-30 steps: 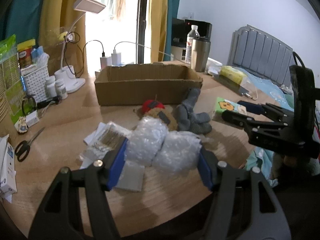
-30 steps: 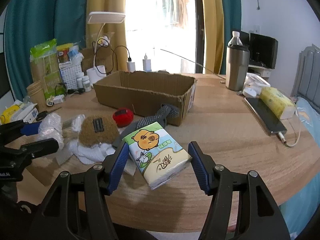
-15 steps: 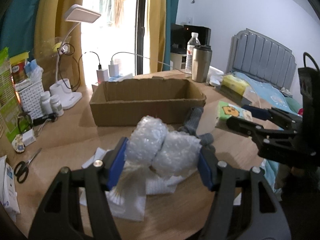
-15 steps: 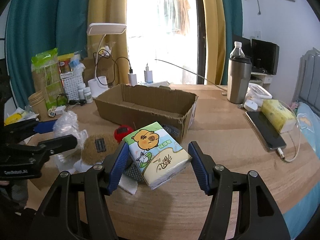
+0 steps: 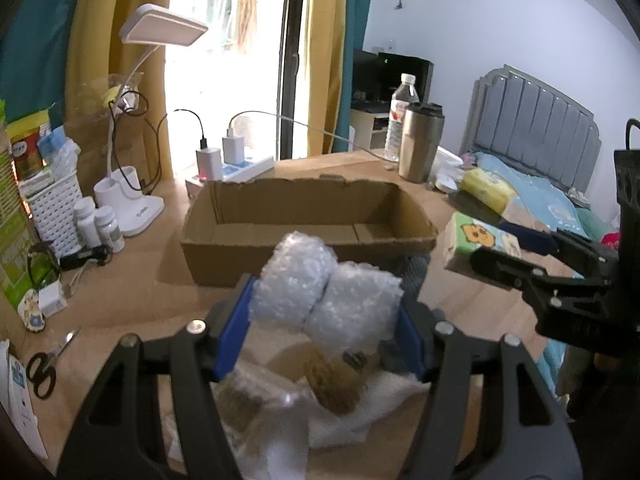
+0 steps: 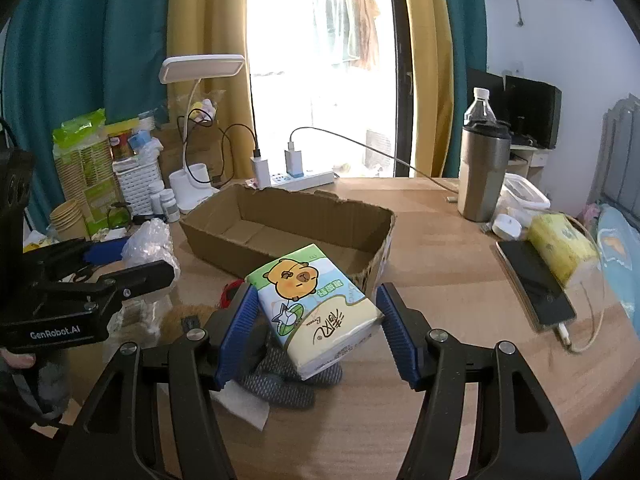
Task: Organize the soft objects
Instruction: 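Carry the bubble wrap and tissue pack over the cardboard box with both tools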
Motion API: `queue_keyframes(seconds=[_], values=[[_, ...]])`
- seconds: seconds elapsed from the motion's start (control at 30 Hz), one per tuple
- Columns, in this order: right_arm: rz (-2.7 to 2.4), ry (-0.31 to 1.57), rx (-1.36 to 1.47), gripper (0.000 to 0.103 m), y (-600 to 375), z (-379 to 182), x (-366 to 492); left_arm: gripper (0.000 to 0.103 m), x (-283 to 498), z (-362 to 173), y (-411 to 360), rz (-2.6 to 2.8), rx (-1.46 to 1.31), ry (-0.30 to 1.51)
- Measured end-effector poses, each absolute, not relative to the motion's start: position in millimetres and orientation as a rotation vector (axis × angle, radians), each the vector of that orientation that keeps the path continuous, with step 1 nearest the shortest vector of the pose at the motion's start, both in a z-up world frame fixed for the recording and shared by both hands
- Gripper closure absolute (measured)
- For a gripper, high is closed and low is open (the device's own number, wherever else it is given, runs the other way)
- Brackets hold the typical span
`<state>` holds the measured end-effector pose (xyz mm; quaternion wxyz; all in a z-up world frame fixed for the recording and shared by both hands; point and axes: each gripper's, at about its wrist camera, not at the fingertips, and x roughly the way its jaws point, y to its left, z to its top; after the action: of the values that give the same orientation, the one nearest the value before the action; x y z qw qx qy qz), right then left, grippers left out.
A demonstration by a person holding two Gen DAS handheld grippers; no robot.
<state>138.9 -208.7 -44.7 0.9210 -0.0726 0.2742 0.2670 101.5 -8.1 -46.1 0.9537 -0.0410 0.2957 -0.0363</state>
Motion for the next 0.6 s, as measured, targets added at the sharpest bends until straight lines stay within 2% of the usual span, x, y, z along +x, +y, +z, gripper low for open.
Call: queue_keyframes(seconds=[0.6], values=[[0.562, 0.596, -0.148, 0.038, -187, -40, 204, 0.038, 168, -38, 14, -0.063, -0.117, 0.619]])
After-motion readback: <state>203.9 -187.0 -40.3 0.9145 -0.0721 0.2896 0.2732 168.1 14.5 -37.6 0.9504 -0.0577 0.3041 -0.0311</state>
